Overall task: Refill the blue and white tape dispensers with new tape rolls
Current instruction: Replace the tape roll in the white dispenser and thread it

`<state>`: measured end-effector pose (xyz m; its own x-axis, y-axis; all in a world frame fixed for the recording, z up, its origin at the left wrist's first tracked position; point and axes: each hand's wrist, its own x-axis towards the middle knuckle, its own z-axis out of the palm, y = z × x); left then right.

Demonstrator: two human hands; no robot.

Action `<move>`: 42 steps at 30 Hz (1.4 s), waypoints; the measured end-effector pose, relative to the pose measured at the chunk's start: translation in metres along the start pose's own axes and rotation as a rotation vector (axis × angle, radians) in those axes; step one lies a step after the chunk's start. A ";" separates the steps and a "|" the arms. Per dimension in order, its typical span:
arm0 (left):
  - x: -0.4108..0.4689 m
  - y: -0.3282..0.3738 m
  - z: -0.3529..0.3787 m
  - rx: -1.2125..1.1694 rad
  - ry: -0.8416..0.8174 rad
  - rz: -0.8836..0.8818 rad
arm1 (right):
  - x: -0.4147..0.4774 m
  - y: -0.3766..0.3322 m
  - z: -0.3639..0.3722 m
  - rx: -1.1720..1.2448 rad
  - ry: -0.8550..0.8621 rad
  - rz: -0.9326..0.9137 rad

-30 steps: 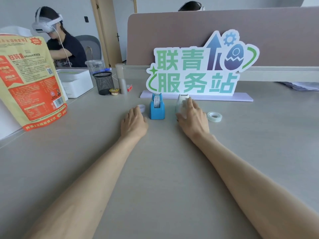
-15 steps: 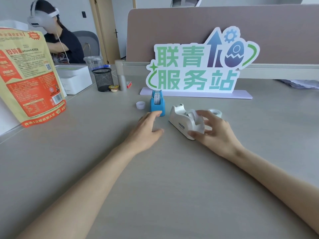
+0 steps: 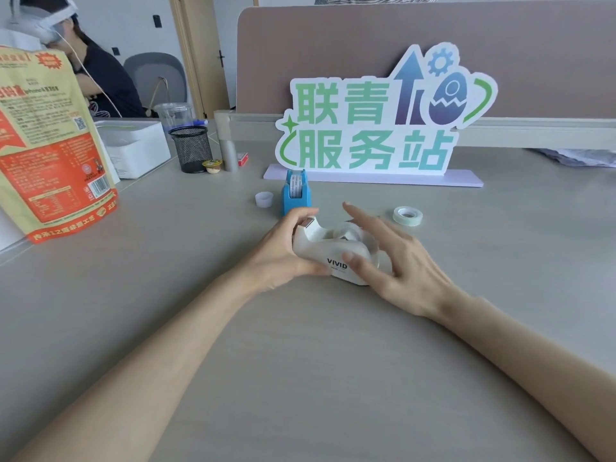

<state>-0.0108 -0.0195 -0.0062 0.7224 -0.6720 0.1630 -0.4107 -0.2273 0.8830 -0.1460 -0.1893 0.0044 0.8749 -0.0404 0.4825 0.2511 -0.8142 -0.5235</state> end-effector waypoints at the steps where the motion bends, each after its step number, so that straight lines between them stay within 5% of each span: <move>1: 0.000 0.001 0.000 0.019 0.015 0.007 | -0.001 0.000 0.003 -0.088 -0.011 -0.049; 23: -0.001 -0.001 -0.003 0.031 0.014 0.055 | 0.023 -0.003 0.009 -0.118 0.140 -0.033; 27: -0.001 -0.002 -0.005 0.036 0.019 0.050 | 0.033 -0.009 -0.002 -0.082 0.070 0.066; 42: -0.007 0.008 -0.005 0.079 0.034 0.052 | 0.054 -0.012 -0.029 -0.183 -0.200 -0.133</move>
<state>-0.0166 -0.0129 0.0013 0.7168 -0.6606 0.2232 -0.4897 -0.2490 0.8356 -0.1133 -0.1986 0.0572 0.9081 0.1733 0.3812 0.3057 -0.8964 -0.3209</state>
